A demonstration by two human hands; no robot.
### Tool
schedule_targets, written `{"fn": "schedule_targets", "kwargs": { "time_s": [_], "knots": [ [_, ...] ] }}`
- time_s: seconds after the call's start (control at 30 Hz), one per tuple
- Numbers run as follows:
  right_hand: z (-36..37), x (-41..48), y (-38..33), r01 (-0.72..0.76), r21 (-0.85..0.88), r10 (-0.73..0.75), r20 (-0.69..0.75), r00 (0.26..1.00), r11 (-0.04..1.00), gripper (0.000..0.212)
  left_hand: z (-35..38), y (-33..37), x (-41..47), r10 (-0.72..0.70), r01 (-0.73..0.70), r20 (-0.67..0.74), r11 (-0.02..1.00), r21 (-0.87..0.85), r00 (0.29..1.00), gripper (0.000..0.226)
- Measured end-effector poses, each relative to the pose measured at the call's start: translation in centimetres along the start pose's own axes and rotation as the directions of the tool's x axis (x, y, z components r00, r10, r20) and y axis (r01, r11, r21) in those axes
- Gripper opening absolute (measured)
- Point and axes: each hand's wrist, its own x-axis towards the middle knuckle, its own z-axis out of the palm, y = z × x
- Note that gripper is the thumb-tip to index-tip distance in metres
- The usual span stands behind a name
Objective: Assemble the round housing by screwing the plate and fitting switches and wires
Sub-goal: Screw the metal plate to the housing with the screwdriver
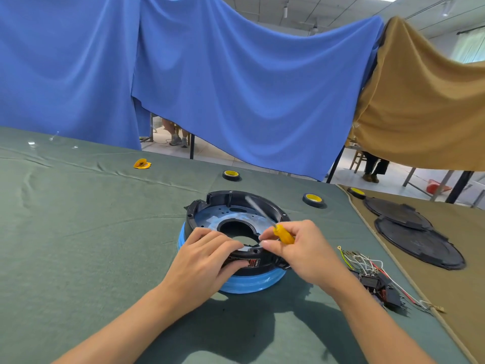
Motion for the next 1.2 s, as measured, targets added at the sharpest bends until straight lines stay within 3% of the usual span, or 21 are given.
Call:
{"fn": "schedule_targets", "kwargs": {
  "time_s": [0.2,0.63,1.07,1.2],
  "knots": [
    [0.2,0.7,-1.3,0.159,-0.239,-0.131,0.127,0.983,0.958,0.004,0.0,0.1,-0.1,0.014,-0.015,0.009,0.999,0.034,1.0,0.029],
    [0.0,1.2,-2.2,0.168,-0.349,-0.096,0.214,0.972,0.922,0.005,0.0,0.2,-0.3,0.003,-0.003,0.003,0.999,0.033,1.0,0.031],
    [-0.4,1.0,-1.6,-0.128,-0.057,0.134,0.123,0.983,0.99,0.009,0.2,0.4,-0.4,-0.023,0.023,-0.021,0.999,0.022,1.0,0.028],
    [-0.2,0.9,-1.5,-0.155,-0.028,0.158,0.201,0.967,0.987,0.009,0.2,0.5,-0.4,-0.023,0.023,-0.01,1.0,0.02,1.0,0.028]
  ]
}}
